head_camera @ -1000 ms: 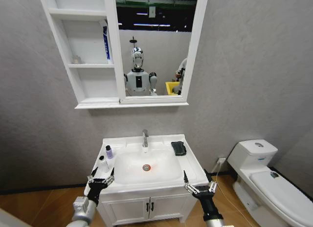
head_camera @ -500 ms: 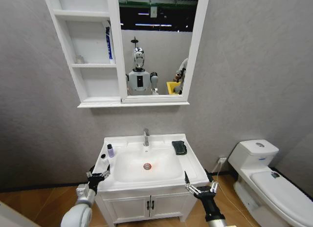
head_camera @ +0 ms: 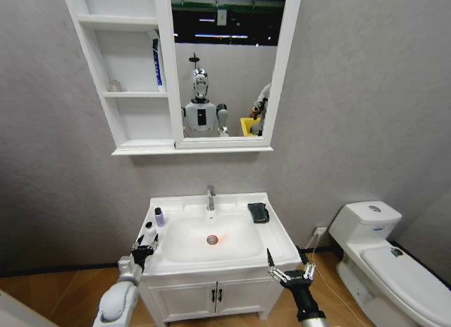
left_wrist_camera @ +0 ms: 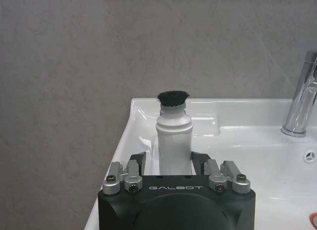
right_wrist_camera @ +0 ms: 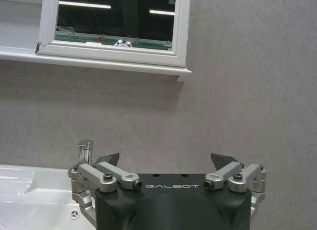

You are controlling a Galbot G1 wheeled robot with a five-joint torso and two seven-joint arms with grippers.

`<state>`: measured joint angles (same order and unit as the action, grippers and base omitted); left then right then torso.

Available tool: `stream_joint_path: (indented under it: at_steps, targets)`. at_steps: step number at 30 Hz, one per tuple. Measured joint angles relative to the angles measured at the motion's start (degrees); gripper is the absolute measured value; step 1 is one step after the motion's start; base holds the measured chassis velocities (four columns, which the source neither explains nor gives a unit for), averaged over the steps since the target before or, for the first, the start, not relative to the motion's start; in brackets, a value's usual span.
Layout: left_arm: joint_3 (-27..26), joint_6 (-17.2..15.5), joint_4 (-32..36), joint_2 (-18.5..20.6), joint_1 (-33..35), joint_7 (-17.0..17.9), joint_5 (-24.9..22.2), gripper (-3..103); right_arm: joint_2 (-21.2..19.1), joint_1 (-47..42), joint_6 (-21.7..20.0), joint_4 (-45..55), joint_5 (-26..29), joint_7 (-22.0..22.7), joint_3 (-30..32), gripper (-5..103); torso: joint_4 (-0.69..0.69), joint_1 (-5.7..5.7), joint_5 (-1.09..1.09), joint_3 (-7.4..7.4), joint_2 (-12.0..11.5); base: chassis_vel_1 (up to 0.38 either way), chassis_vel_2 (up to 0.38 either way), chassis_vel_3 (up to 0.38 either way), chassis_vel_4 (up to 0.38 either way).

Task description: Move facial cleanser and shampoo from washbasin to cabinet, then wipe washbasin with towel.

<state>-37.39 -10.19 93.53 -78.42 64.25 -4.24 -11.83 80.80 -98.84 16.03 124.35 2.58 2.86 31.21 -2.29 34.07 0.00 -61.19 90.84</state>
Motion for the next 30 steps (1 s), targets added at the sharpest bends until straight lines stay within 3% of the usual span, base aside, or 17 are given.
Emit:
stream_joint_path:
  at_steps: [4,7,11,16,21,22,25,26,28,29,30]
  targets:
    - [0.18,0.04,-0.58,0.01,-0.69,-0.14,-0.04,45,0.0,-0.18,0.03,0.2,-0.02,0.05,0.23,100,-0.01,0.0,-0.01,0.0,0.0,0.0,0.0,0.0,0.0]
    - [0.19,0.13,-0.9,0.2,-0.89,-0.43,-0.18,30,-0.04,-0.74,0.34,0.32,-0.02,0.12,0.73,100,-0.01,0.0,0.0,0.0,0.0,0.0,0.0,0.0,0.0]
    - [0.12,0.18,-0.22,0.54,-0.24,-0.61,-0.45,30,0.0,-0.87,0.46,0.31,0.01,0.18,0.83,100,0.0,0.0,-0.01,0.0,0.0,0.0,0.0,0.0,0.0]
    - [-0.06,-0.27,5.61,3.39,1.99,-0.61,-2.27,30,0.25,-0.5,0.48,0.09,0.03,0.22,0.41,100,0.0,0.0,-0.01,0.0,0.0,0.0,0.0,0.0,0.0]
    - [-0.16,-2.74,14.48,10.66,2.7,0.65,-7.93,30,0.16,0.26,0.31,-0.32,0.03,0.23,-0.01,100,0.0,0.0,0.01,0.01,0.0,0.0,0.0,0.0,0.0]
    - [-0.16,-2.74,14.48,10.66,2.7,0.65,-7.93,30,0.16,0.26,0.31,-0.32,0.03,0.23,-0.01,100,0.0,0.0,0.01,0.01,0.0,0.0,0.0,0.0,0.0]
    - [-0.9,-8.71,21.23,19.88,1.28,2.71,-16.9,30,0.03,0.89,-0.03,-0.83,0.04,0.31,-0.45,100,-0.02,0.0,-0.02,0.01,0.0,0.0,0.0,0.0,0.0]
    - [-0.9,-8.71,21.23,19.88,1.28,2.71,-16.9,30,0.03,0.89,-0.03,-0.83,0.04,0.31,-0.45,100,-0.02,0.0,-0.02,0.01,0.0,0.0,0.0,0.0,0.0]
    - [-2.24,-14.09,24.87,28.26,-0.19,5.02,-26.0,30,0.06,1.14,-0.14,-1.33,0.05,0.54,-0.56,100,0.01,0.0,-0.02,0.0,0.0,0.0,0.0,0.0,0.0]
    - [-2.24,-14.09,24.87,28.26,-0.19,5.02,-26.0,30,0.06,1.14,-0.14,-1.33,0.05,0.54,-0.56,100,0.01,0.0,-0.02,0.0,0.0,0.0,0.0,0.0,0.0]
    - [-2.66,-16.97,26.25,32.52,-1.28,6.71,-31.58,30,0.1,1.22,-0.14,-1.65,0.05,0.6,-0.57,100,0.01,0.0,0.01,0.01,0.0,0.0,0.0,0.0,0.0]
